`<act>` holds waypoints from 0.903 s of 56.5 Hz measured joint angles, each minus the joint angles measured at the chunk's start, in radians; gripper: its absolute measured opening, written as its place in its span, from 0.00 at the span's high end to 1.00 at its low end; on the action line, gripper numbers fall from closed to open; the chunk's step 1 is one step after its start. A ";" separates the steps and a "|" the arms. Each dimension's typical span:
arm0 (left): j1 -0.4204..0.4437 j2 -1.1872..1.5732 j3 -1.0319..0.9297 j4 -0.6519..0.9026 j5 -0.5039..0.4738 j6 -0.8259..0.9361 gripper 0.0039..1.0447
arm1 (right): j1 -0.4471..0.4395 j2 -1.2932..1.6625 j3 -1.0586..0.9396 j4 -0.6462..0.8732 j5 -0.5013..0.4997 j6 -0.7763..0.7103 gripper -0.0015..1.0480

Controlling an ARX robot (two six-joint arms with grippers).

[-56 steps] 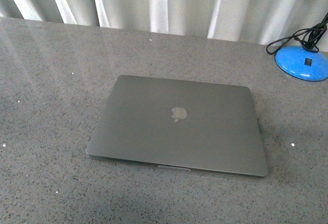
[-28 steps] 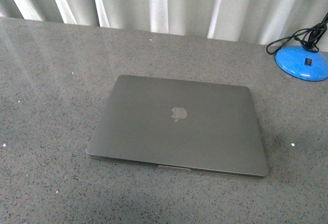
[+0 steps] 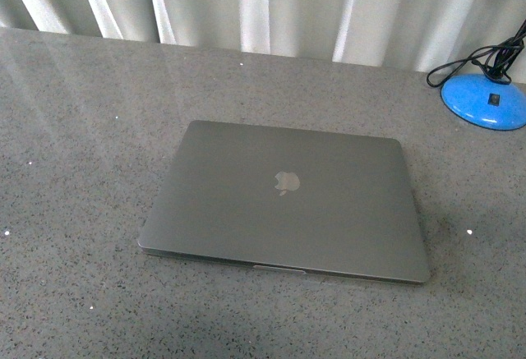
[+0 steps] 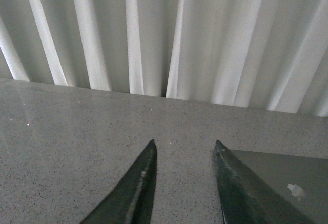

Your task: Close laptop

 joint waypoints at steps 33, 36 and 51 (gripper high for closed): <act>0.000 0.000 0.000 0.000 0.000 0.002 0.06 | 0.000 0.000 0.000 0.000 0.000 0.001 0.10; 0.000 0.000 0.000 0.000 0.000 0.002 0.06 | 0.000 0.000 0.000 0.000 0.000 0.001 0.10; 0.000 0.000 0.000 0.000 0.000 0.002 0.06 | 0.000 0.000 0.000 0.000 0.000 0.001 0.10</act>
